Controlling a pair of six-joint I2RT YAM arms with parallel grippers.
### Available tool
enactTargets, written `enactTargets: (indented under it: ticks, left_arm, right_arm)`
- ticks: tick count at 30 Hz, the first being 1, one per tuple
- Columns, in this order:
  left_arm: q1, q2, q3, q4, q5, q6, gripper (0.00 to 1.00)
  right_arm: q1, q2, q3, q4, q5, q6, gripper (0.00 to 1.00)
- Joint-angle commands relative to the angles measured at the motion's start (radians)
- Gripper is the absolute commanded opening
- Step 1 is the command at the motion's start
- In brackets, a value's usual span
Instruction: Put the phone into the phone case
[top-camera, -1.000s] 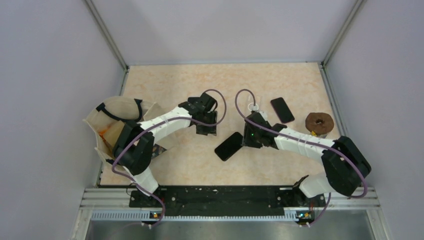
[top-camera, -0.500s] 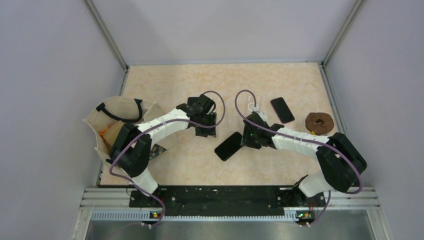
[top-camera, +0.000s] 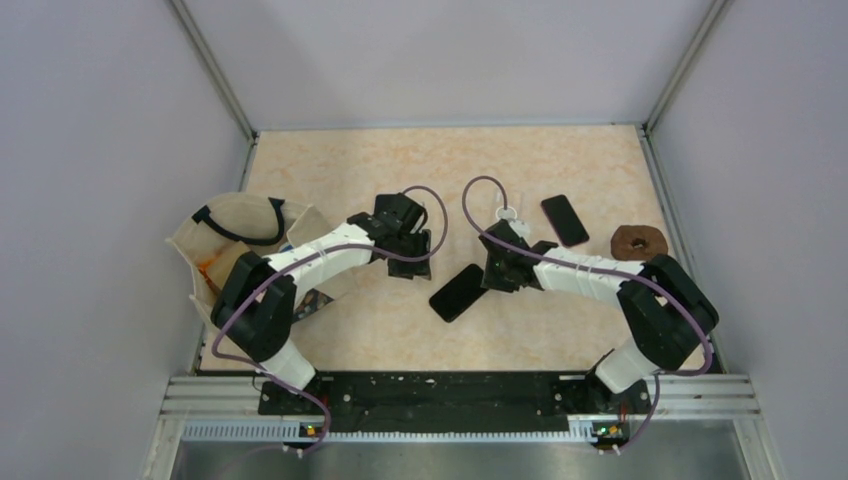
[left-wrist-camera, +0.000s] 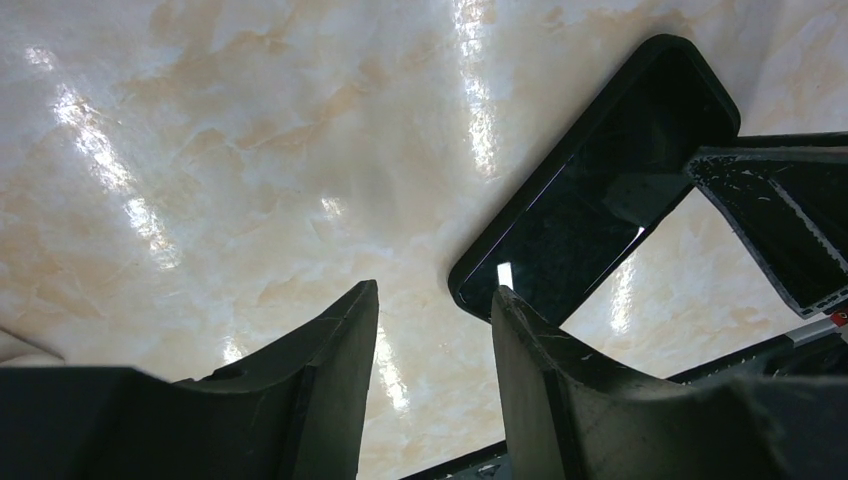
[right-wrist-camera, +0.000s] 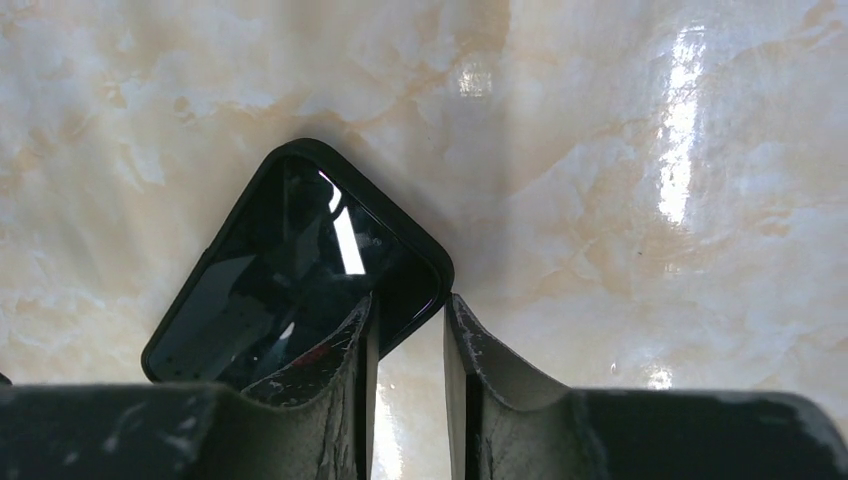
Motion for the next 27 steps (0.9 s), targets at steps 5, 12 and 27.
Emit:
enactTargets:
  ticks: [5, 12, 27]
  left_arm:
    - [-0.039, -0.066, -0.034, 0.034, -0.008, -0.001, 0.54]
    - [-0.085, -0.067, -0.071, 0.077, 0.000, 0.000, 0.68]
    - [-0.210, 0.082, 0.069, 0.119, -0.074, 0.273, 0.99]
  right_arm:
    - [0.066, 0.219, -0.027, -0.029, 0.091, -0.020, 0.13]
    - [0.058, 0.213, 0.000, -0.016, 0.028, -0.032, 0.05]
    - [-0.325, -0.372, -0.058, -0.015, -0.309, -0.057, 0.75]
